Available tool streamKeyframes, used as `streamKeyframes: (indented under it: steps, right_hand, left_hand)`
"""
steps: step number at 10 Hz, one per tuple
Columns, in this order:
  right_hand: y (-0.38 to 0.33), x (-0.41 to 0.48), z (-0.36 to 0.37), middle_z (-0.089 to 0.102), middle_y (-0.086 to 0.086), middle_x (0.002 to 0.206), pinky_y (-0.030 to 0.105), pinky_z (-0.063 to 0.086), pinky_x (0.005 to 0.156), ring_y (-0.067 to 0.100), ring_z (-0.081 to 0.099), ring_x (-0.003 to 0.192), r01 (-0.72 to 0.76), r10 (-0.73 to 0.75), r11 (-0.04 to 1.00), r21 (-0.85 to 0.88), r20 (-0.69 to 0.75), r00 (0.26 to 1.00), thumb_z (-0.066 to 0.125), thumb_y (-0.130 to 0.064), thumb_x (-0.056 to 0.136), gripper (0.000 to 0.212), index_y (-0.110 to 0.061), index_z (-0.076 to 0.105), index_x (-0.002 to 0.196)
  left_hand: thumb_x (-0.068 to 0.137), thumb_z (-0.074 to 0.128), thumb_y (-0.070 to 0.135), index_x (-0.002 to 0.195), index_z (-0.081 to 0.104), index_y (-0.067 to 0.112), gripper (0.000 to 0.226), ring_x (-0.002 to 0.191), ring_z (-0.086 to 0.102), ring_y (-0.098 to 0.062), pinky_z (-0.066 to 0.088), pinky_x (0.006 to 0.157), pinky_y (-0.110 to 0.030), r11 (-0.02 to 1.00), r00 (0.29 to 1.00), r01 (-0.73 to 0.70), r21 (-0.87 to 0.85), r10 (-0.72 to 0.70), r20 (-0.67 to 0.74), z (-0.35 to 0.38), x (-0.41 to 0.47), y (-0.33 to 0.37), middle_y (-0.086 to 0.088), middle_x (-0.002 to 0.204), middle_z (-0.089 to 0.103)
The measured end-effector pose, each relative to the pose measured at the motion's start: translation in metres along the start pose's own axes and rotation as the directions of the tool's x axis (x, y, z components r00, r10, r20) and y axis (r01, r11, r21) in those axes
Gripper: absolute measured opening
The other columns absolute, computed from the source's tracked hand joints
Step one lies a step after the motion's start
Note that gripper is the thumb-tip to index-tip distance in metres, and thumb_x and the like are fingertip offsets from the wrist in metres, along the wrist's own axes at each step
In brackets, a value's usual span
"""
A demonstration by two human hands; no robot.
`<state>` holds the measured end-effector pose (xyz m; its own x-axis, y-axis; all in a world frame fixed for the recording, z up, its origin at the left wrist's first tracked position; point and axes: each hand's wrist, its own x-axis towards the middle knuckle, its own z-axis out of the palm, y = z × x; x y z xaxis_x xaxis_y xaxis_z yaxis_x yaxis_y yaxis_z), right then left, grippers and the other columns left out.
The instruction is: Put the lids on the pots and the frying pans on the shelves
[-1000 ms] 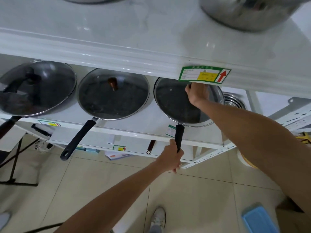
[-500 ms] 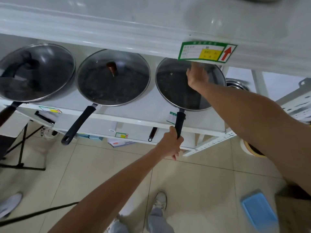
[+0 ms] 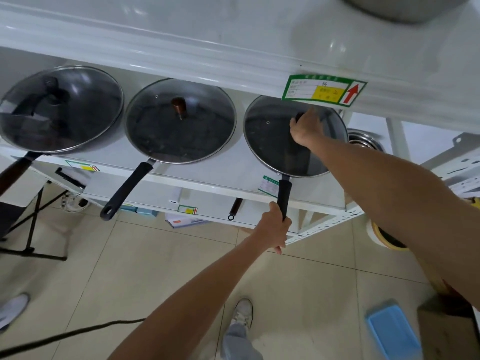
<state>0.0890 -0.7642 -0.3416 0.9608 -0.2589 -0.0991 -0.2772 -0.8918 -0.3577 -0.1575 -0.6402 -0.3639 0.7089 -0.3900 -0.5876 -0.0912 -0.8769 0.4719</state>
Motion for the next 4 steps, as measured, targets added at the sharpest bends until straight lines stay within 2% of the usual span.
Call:
streamKeyframes:
  steps: [1,2,3,4]
  right_hand:
    - [-0.005,-0.017,-0.005,0.035,0.028,0.146,0.043,0.04,0.108,0.039,0.042,0.133,-0.094,0.092,0.995,0.023,0.081,0.992,0.049,-0.036,0.098,0.075,0.012,0.018,0.147]
    - [-0.005,-0.051,-0.013,0.047,0.027,0.14,0.039,0.043,0.104,0.038,0.05,0.125,-0.049,0.083,0.985,-0.166,0.207,0.975,0.037,-0.04,0.1,0.065,0.01,0.041,0.141]
    - [-0.01,-0.096,-0.017,0.057,0.021,0.13,0.033,0.049,0.085,0.033,0.058,0.111,0.048,0.05,0.952,-0.302,0.309,0.95,0.038,-0.035,0.099,0.054,0.006,0.054,0.131]
    - [-0.003,-0.141,-0.005,0.053,0.019,0.129,0.034,0.046,0.086,0.033,0.053,0.114,0.099,0.072,0.927,-0.362,0.429,0.9,0.045,-0.032,0.096,0.051,0.005,0.051,0.131]
  left_hand:
    - [0.101,0.044,0.033,0.142,0.035,0.011,0.048,0.113,0.063,-0.038,0.054,0.092,-0.046,0.883,0.988,0.155,-0.443,-0.149,0.05,-0.001,0.003,-0.001,-0.015,0.128,0.055]
    - [0.097,0.051,0.029,0.125,0.033,0.014,0.037,0.062,0.065,-0.027,0.056,0.056,-0.032,0.65,0.978,0.207,-0.731,-0.169,0.127,-0.014,0.006,0.0,-0.016,0.086,0.059]
    - [0.091,0.058,0.039,0.114,0.038,0.009,0.043,0.077,0.062,-0.028,0.051,0.068,-0.035,0.796,0.976,0.195,-0.573,-0.103,0.19,-0.035,-0.011,-0.006,-0.009,0.09,0.063]
    - [0.091,0.047,0.054,0.136,0.036,0.005,0.067,0.102,0.065,-0.03,0.054,0.085,-0.041,0.959,0.992,0.124,-0.255,-0.122,0.024,-0.045,-0.04,-0.032,-0.016,0.125,0.061]
